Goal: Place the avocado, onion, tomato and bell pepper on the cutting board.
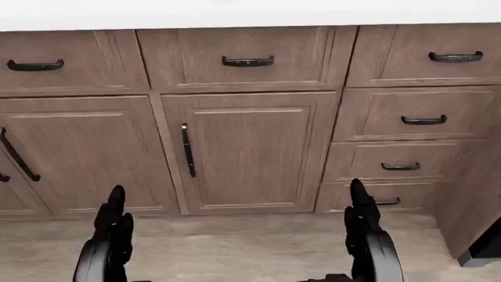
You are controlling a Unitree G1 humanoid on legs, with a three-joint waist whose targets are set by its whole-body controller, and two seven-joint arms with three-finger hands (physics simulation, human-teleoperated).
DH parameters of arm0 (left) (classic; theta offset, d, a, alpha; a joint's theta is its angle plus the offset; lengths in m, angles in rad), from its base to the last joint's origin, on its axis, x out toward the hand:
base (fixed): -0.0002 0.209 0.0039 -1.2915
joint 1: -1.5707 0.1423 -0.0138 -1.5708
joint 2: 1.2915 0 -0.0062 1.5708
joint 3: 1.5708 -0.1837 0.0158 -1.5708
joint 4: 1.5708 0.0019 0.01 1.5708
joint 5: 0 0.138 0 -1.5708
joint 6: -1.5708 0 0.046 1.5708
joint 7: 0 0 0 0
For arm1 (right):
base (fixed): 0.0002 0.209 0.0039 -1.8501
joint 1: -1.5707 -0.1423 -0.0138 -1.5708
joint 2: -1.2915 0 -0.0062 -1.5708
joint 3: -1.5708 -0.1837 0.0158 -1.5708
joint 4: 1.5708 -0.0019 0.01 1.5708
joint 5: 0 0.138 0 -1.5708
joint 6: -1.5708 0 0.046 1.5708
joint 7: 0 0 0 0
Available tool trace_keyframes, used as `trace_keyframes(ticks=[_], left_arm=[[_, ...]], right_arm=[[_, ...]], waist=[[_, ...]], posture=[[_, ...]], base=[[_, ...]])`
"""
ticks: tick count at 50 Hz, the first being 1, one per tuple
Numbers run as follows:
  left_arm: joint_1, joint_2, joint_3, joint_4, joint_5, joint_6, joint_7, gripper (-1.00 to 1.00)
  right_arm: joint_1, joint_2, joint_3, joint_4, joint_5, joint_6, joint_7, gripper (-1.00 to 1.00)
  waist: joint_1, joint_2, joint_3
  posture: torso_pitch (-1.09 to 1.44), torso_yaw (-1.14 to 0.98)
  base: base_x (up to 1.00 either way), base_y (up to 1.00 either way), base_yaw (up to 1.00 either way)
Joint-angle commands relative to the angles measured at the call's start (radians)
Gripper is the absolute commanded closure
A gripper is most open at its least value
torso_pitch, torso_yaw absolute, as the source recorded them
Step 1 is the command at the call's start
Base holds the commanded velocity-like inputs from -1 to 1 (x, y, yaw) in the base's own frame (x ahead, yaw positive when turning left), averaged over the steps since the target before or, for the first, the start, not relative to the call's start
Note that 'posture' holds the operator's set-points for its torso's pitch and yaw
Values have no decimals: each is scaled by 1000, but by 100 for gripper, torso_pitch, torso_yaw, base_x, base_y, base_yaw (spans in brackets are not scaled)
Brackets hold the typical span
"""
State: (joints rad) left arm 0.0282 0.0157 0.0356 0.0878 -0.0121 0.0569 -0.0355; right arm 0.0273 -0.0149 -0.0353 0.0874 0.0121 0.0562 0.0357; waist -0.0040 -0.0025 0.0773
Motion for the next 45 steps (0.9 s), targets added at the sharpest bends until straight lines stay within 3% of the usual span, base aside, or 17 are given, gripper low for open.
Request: trace_keyframes(ticks=[1, 3, 4, 5, 7, 8, 15, 20, 23, 26, 28, 31, 35, 36, 39, 43, 45], left_arm=[[-40, -8, 58, -145, -87, -9, 33, -100], [-12, 7, 58, -255, -115, 53, 23, -100], [-7, 8, 74, -335, -189, 146, 3, -100], [2, 17, 67, -375, -157, 138, 11, -100], [22, 21, 54, -425, -84, 111, 26, -100], [35, 26, 42, -461, -14, 78, 41, -100], [65, 20, 91, -811, 173, 149, 53, -100], [102, 0, 60, -960, 357, 131, 15, -100], [85, -2, 85, -1047, 494, 105, 44, -100], [85, -22, 84, -1109, 494, 129, 8, -100], [81, -36, 91, -1132, 459, 144, -16, -100], [77, -93, 118, -1135, 408, 101, -68, -100], [64, -167, 162, -1135, 370, 39, -138, -100], [80, -186, 159, -1135, 360, -14, -152, -100], [91, -216, 151, -1135, 331, -13, -171, -100], [130, -187, 141, -1135, 199, -5, -150, -100], [150, -108, 126, -1135, 152, 4, -82, -100]], right_arm=[[34, 0, -6, -264, 107, -18, 75, -100], [54, -6, 3, -362, 92, 17, 77, -100], [56, -6, 7, -384, 68, 21, 68, -100], [59, -5, 8, -406, 55, 3, 67, -100], [78, -6, 10, -485, 36, -5, 73, -100], [85, -8, 13, -536, 19, 17, 71, -100], [81, -17, 8, -776, -134, 99, 82, -100], [93, -21, 37, -930, -265, 154, 134, -100], [91, -25, 44, -998, -402, 189, 149, -100], [74, -8, 66, -1089, -450, 216, 185, -100], [73, 9, 55, -1118, -376, 218, 203, -100], [70, 40, -35, -1134, -109, 182, 196, -100], [70, -26, -36, -1134, -43, 172, 96, -100], [79, -53, -35, -1134, 32, 137, 80, -100], [96, -210, -16, -1134, 199, 80, -45, -100], [100, -319, 12, -1134, 248, 50, -150, -100], [102, -324, 19, -1134, 238, 51, -155, -100]], waist=[[-2, -8, -1], [5, -4, -68], [5, -5, -37], [2, -6, -24], [0, -6, -67], [2, -6, -71], [5, -3, -80], [6, -3, -81], [7, -3, -81], [6, -4, -82], [6, -3, -78], [7, -2, -76], [9, -7, -76], [8, -8, -75], [8, -15, -73], [9, -21, -68], [9, -21, -67]], posture=[[0, 0], [0, 0], [0, 0], [0, 0], [0, 0], [0, 0], [0, 0], [0, 0], [0, 0], [0, 0], [0, 0], [0, 0], [0, 0], [0, 0], [0, 0], [0, 0], [0, 0]], base=[[0, 0, 0], [0, 0, 0], [0, 0, 0], [0, 0, 0], [0, 0, 0], [0, 0, 0], [0, 0, 0], [0, 0, 0], [0, 0, 0], [0, 0, 0], [0, 0, 0], [0, 0, 0], [0, 0, 0], [0, 0, 0], [0, 0, 0], [0, 0, 0], [0, 0, 0]])
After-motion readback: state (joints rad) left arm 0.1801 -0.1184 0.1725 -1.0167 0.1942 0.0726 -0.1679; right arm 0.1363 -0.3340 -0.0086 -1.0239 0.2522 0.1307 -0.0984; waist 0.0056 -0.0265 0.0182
